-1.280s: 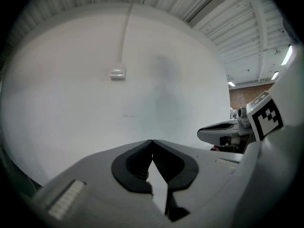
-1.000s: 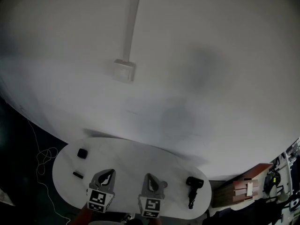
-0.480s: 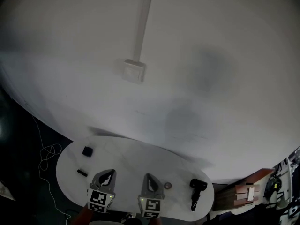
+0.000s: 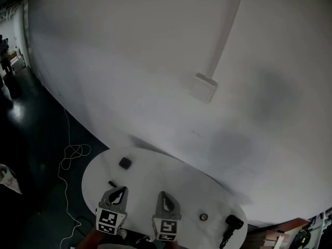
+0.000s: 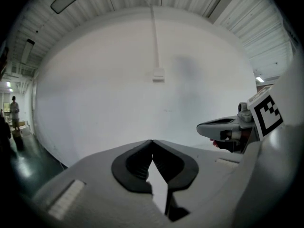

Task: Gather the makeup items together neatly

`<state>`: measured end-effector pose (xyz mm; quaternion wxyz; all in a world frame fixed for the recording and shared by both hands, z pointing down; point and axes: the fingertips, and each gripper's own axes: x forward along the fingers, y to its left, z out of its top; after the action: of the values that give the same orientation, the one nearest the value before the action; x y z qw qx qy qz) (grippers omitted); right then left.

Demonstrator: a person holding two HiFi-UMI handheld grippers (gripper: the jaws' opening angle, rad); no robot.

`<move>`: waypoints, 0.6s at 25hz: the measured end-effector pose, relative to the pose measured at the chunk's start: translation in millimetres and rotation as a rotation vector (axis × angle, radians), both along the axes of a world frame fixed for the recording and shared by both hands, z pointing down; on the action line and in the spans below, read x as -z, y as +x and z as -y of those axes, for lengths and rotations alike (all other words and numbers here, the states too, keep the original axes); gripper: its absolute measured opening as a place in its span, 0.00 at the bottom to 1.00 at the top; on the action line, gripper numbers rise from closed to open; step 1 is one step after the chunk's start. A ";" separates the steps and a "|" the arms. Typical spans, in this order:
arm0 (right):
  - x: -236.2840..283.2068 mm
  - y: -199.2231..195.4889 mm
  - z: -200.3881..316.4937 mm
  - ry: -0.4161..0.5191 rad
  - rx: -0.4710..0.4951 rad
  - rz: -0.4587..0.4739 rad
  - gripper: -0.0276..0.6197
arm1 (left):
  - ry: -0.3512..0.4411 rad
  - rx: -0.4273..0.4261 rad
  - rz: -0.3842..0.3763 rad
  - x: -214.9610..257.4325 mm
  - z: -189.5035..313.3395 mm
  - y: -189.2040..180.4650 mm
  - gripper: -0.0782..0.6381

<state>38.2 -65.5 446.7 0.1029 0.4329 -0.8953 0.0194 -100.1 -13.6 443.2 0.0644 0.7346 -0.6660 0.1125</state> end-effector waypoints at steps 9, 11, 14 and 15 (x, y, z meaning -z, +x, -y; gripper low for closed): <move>-12.6 -103.5 -30.2 -0.036 0.237 -0.045 0.05 | -0.053 0.222 -0.031 -17.5 -57.4 -86.8 0.12; -23.1 -120.9 -35.0 -0.054 0.281 -0.054 0.05 | -0.071 0.260 -0.041 -28.4 -66.2 -99.6 0.12; -48.3 -146.0 -36.0 -0.081 0.344 -0.073 0.05 | -0.103 0.314 -0.060 -52.5 -73.2 -117.8 0.12; -58.8 -154.9 -34.8 -0.089 0.365 -0.079 0.05 | -0.117 0.330 -0.069 -63.5 -74.3 -123.9 0.12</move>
<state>-116.7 -30.8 505.4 0.1590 0.2587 -0.9525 0.0230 -224.0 60.7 506.8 0.1476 0.6135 -0.7674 0.1136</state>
